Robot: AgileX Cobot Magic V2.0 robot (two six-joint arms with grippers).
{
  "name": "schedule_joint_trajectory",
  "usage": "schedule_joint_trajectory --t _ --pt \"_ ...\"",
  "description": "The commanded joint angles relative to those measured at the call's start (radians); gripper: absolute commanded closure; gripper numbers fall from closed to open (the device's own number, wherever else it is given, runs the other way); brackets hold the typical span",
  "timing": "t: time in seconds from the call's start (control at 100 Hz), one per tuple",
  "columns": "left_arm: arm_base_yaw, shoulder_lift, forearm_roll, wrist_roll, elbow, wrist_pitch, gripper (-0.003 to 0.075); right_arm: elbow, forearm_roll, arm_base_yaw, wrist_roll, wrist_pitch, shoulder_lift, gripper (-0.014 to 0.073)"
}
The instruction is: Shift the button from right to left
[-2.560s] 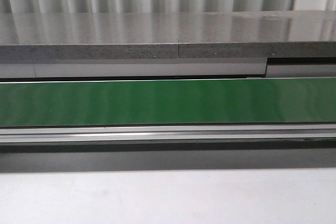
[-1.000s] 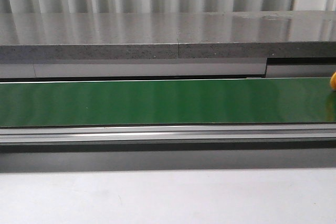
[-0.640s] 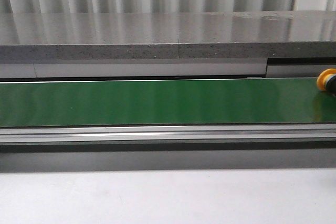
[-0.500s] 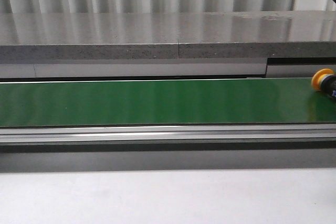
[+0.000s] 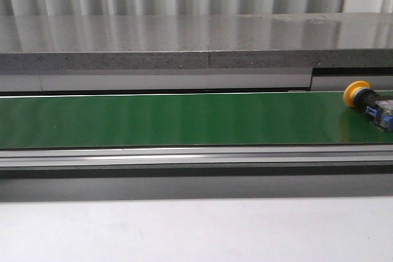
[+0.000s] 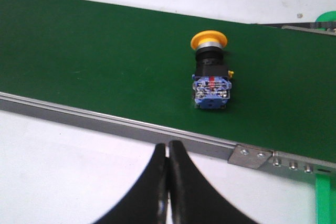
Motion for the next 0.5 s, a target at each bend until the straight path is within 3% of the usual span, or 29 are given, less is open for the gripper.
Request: schedule_joint_trajectory --t 0.0,0.3,0.49 --pt "0.002 -0.035 -0.003 -0.005 0.025 -0.086 0.0740 0.025 0.008 0.000 -0.012 -0.076 -0.100 0.0659" --pt "0.002 -0.035 0.019 -0.005 0.025 -0.108 0.0740 0.149 0.008 0.000 -0.012 -0.121 -0.453 0.0659" --pt "0.002 -0.035 0.019 -0.005 0.025 -0.120 0.0740 0.162 0.008 0.000 -0.012 -0.131 -0.583 0.0659"
